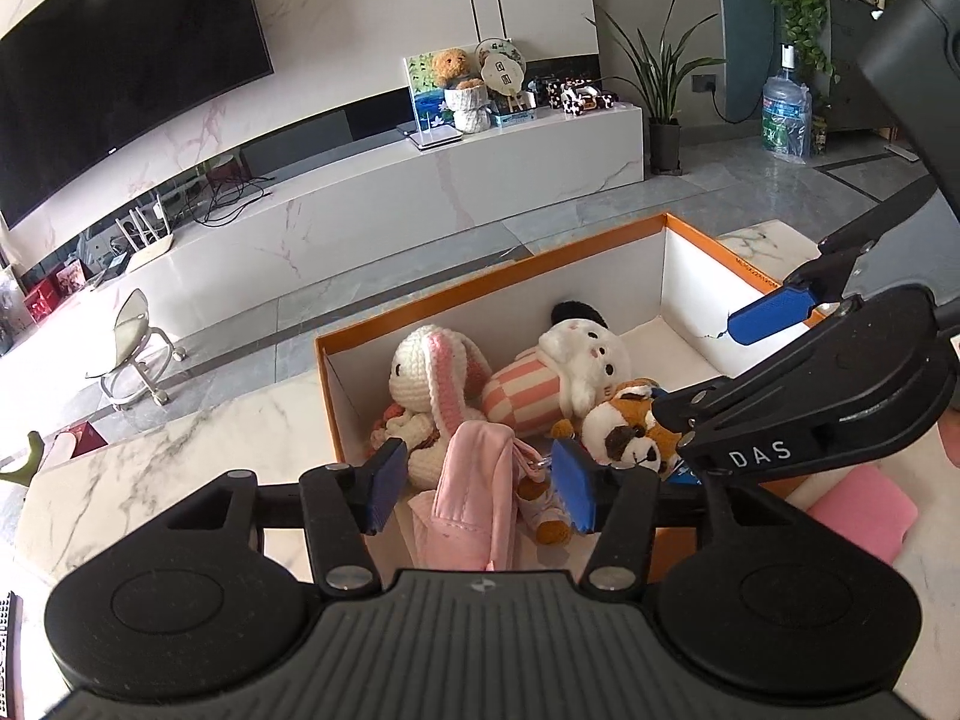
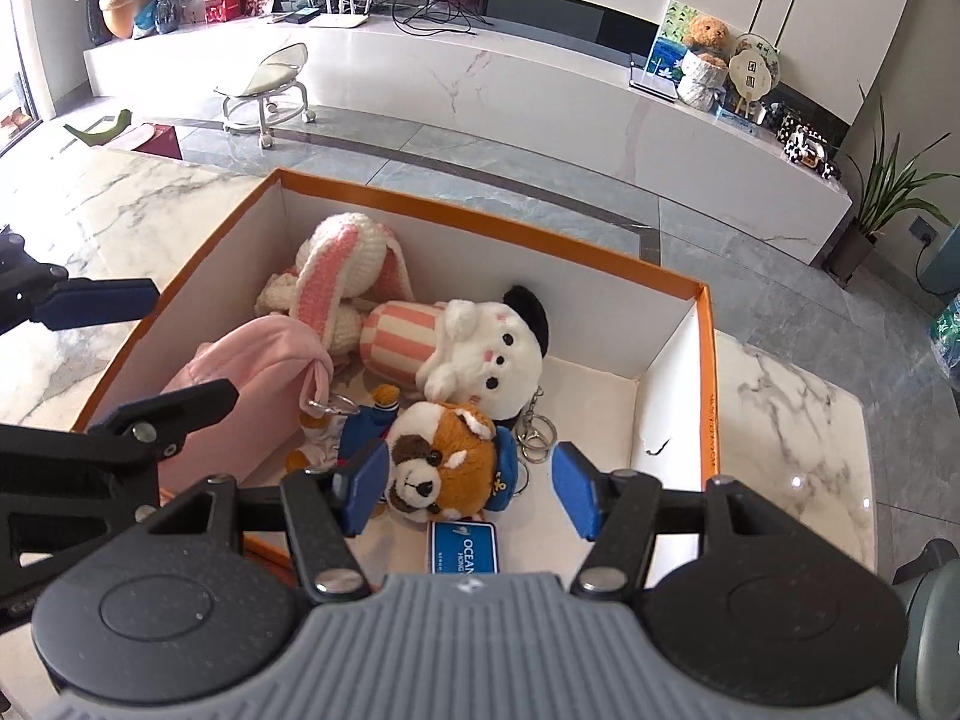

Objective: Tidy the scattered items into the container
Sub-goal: 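Open right tool releasing the plush dog while left tool opens releasing the pink bag, then withdraw both open tools from the box toward the items on the table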

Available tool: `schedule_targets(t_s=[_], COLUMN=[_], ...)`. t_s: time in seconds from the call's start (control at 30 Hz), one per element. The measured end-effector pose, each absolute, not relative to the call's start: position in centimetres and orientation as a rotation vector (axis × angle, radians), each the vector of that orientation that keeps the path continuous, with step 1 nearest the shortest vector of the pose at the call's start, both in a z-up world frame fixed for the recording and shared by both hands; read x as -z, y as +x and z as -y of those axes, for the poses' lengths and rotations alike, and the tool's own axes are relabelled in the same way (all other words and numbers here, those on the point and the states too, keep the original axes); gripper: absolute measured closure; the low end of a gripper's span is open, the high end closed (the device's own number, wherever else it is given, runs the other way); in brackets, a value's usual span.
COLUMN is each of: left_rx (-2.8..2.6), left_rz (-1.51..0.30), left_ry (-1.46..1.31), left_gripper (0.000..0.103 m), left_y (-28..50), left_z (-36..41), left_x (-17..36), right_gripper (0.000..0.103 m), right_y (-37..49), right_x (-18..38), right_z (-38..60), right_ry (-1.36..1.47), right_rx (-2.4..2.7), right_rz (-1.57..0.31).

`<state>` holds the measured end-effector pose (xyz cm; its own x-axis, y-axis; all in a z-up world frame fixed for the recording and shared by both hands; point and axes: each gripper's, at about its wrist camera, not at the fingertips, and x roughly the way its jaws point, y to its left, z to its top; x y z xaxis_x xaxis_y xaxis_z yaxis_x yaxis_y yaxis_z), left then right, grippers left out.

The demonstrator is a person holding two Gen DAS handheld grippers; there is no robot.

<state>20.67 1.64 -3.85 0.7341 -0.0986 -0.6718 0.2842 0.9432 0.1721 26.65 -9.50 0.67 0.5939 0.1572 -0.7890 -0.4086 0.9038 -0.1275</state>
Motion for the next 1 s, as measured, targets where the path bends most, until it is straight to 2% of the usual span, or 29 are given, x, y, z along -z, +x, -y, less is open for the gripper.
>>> schedule_targets(t_s=[0.53, 1.0], left_rx=[0.217, 0.209], left_rz=[-0.654, -0.567], left_ry=[0.246, 0.180], left_gripper=[0.039, 0.039], left_y=[14.3, 7.1], left_z=[-0.9, -1.6], left_x=[0.3, -1.4], right_gripper=[0.040, 0.037], right_y=[18.5, 9.4], right_x=[-5.3, -6.6], right_z=[11.3, 13.2], right_ry=[-0.270, -0.149], right_rx=[-0.327, -0.295], right_rz=[-0.718, -0.571])
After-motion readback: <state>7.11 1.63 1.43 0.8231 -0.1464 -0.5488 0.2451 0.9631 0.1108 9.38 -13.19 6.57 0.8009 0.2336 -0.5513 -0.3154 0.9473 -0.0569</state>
